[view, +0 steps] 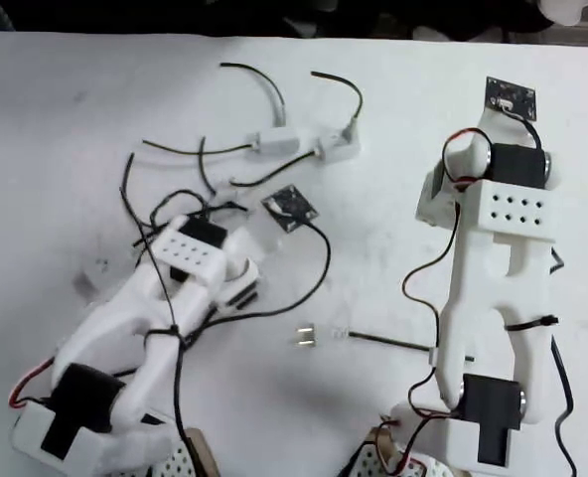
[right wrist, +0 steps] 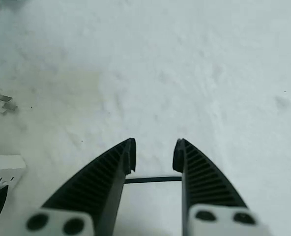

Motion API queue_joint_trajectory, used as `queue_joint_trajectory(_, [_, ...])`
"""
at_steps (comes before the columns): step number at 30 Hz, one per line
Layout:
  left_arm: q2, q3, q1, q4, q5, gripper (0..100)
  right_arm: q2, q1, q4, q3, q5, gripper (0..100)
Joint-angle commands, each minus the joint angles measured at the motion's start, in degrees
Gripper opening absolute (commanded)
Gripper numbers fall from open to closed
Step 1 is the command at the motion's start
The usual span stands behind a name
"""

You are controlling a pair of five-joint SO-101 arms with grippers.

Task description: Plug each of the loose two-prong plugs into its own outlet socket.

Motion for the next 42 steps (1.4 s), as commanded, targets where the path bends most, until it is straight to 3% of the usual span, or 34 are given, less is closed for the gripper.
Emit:
queue_joint_trajectory(1, [0.75, 0.18, 1.89, 0.35, 0.53, 9, -2.33, -0.22, -0.22, -0.35, 0.53, 13.0])
queue_joint_trajectory(8, [0.22, 2.64, 7.43, 2.2, 0.44, 3, -2.33, -0.22, -0.22, -0.35, 0.53, 13.0])
queue_joint_trajectory(20, [0.22, 6.07, 18.77, 8.44, 0.7, 3, -2.33, -0.13, -0.22, -0.35, 0.53, 13.0])
queue_joint_trajectory(24, [0.04, 5.19, 18.77, 8.79, 6.15, 3, -2.33, -0.13, -0.22, -0.35, 0.53, 13.0])
queue_joint_trajectory(32, [-12.79, 4.92, 18.77, 13.71, 7.03, 3, -2.33, -0.22, -0.22, -0.35, 0.53, 13.0])
queue_joint_trajectory(35, [-21.05, 5.27, 15.43, 15.47, 7.03, 10, -2.33, -0.22, -0.22, -0.35, 0.53, 13.0])
queue_joint_trajectory(39, [-30.46, 5.36, 4.0, 16.26, 6.51, 23, -2.33, -0.22, -0.22, -0.26, 0.53, 13.0])
queue_joint_trajectory(42, [-33.98, 6.51, -2.59, 16.18, 2.2, 24, -2.33, -0.4, -0.22, -0.26, 0.53, 13.0])
